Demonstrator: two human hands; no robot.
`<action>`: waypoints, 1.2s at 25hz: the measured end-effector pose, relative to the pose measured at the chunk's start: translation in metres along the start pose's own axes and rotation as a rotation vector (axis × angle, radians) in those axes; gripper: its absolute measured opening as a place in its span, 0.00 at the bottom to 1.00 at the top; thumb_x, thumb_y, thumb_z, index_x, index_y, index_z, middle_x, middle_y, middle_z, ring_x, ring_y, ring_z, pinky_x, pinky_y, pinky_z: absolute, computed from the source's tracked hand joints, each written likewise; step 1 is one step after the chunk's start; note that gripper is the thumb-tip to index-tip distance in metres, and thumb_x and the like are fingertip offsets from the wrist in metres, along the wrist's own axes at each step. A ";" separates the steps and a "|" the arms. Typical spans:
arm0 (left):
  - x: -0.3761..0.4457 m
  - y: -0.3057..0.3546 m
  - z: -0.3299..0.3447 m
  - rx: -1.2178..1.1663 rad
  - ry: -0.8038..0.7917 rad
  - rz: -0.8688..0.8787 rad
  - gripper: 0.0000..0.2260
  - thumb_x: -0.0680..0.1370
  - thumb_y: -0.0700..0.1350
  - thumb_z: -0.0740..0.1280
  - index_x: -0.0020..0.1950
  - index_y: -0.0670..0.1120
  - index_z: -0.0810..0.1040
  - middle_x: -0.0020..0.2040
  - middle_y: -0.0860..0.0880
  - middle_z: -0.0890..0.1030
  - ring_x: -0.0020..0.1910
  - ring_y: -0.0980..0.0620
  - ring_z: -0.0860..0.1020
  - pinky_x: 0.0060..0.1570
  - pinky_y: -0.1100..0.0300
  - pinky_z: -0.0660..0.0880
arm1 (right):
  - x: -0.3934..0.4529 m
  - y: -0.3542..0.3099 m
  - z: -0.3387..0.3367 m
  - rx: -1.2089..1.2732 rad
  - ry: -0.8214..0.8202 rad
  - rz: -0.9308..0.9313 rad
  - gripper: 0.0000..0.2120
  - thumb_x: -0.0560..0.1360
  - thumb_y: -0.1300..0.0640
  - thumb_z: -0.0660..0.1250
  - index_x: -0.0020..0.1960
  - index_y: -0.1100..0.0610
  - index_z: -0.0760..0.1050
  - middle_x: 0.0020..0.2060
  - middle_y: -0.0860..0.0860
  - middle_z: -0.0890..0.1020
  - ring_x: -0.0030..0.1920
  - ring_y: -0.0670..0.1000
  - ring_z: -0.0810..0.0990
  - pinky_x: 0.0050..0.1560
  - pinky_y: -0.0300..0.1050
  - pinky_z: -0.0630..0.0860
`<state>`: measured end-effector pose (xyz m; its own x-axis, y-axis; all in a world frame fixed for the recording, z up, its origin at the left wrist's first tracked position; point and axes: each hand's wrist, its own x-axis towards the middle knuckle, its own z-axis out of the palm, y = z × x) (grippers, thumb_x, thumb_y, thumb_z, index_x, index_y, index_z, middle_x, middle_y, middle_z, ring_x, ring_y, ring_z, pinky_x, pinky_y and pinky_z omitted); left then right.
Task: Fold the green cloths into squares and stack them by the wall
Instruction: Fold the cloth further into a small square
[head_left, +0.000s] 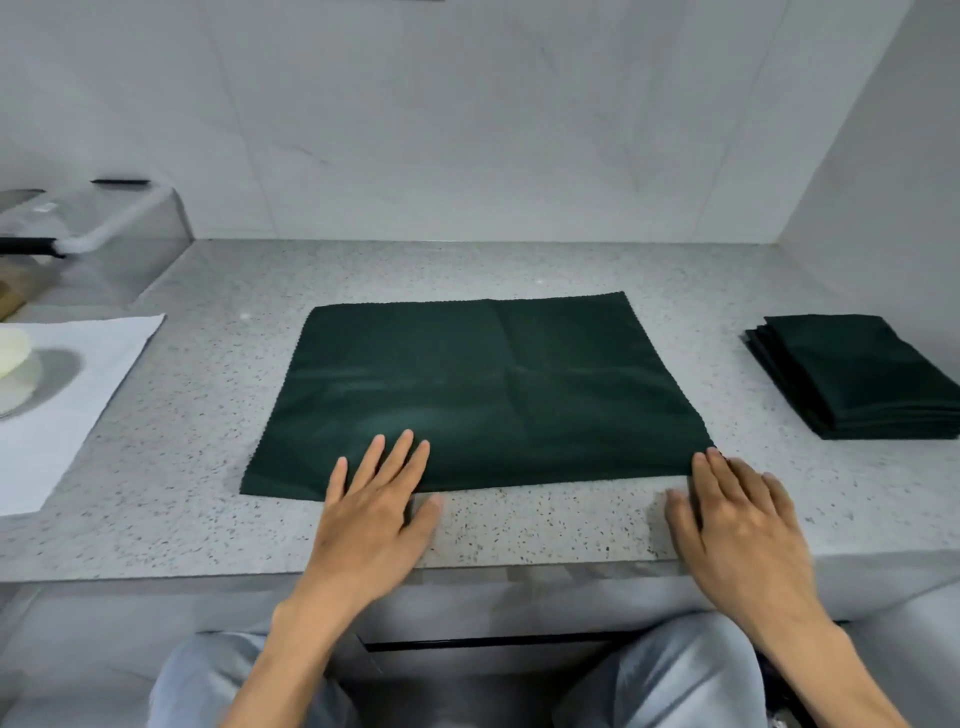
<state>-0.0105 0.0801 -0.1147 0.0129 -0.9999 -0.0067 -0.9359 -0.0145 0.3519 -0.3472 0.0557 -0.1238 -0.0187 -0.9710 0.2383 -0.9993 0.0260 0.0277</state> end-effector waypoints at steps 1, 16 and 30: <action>-0.009 -0.012 -0.005 0.002 0.020 -0.008 0.34 0.74 0.68 0.39 0.79 0.60 0.47 0.78 0.62 0.42 0.76 0.61 0.35 0.76 0.54 0.34 | -0.002 0.000 0.000 0.001 0.016 -0.015 0.32 0.78 0.43 0.49 0.65 0.67 0.75 0.63 0.62 0.78 0.68 0.62 0.73 0.70 0.61 0.65; -0.073 -0.069 -0.002 0.323 0.369 0.081 0.33 0.74 0.68 0.57 0.68 0.46 0.77 0.63 0.47 0.78 0.55 0.43 0.74 0.64 0.43 0.65 | -0.038 0.028 0.016 0.139 0.171 -0.263 0.37 0.74 0.36 0.57 0.68 0.66 0.72 0.63 0.61 0.74 0.64 0.63 0.72 0.68 0.59 0.66; -0.045 -0.098 -0.100 -0.761 0.539 -0.027 0.08 0.71 0.37 0.75 0.42 0.50 0.83 0.39 0.62 0.85 0.39 0.65 0.81 0.44 0.74 0.74 | 0.035 0.045 -0.064 1.223 0.243 0.060 0.08 0.72 0.56 0.72 0.46 0.43 0.82 0.44 0.40 0.84 0.47 0.42 0.81 0.53 0.32 0.76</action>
<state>0.1155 0.1263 -0.0550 0.3718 -0.8621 0.3444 -0.4528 0.1554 0.8780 -0.3911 0.0385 -0.0519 -0.1890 -0.9035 0.3845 -0.3746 -0.2956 -0.8788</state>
